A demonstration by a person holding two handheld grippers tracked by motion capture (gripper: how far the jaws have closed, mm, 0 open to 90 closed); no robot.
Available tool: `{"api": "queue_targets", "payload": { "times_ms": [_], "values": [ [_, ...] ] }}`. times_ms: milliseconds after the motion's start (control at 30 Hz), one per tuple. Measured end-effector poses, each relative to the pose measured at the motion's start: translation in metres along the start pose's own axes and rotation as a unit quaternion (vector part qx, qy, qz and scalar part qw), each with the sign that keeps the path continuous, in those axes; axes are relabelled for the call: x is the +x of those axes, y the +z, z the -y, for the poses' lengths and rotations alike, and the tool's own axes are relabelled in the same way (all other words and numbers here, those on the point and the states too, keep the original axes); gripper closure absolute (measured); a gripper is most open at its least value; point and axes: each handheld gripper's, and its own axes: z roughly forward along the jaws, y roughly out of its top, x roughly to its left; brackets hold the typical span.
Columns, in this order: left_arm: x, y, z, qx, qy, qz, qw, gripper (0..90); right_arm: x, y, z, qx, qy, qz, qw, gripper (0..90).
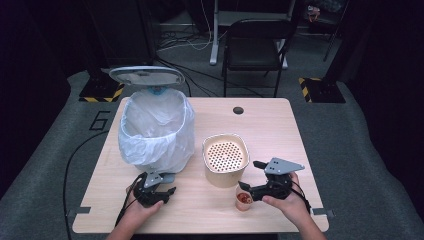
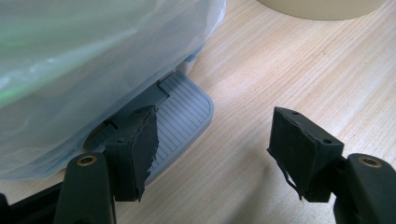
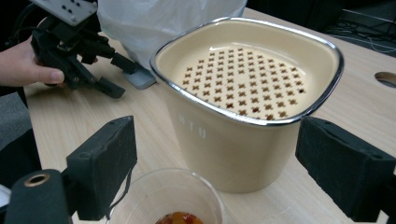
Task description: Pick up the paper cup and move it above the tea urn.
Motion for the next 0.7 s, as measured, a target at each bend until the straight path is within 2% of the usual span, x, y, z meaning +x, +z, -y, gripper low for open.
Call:
{"api": "queue_targets", "payload": {
  "times_ms": [33, 133, 233, 367, 700],
  "values": [
    [0.001, -0.001, 0.000, 0.006, 0.002, 0.004, 1.0000, 32.4, 0.001, 0.000, 0.002, 0.001, 0.000, -0.001, 1.0000, 11.6],
    [0.000, 0.000, 0.000, 0.000, 0.001, -0.001, 1.0000, 32.4, 0.003, 0.000, 0.008, 0.000, 0.002, -0.002, 1.0000, 10.3],
    [0.000, -0.001, 0.000, 0.004, 0.002, 0.002, 1.0000, 32.5, 0.003, 0.000, 0.013, 0.002, 0.006, -0.003, 1.0000, 8.9],
    [0.000, 0.000, 0.000, 0.004, 0.003, 0.000, 1.0000, 32.4, 0.005, 0.001, 0.019, 0.006, 0.012, -0.010, 0.9999, 6.9],
    [0.000, 0.000, 0.000, 0.004, 0.001, 0.002, 1.0000, 32.4, 0.011, 0.006, 0.028, 0.005, 0.011, -0.030, 0.9995, 4.3]
  ]
}}
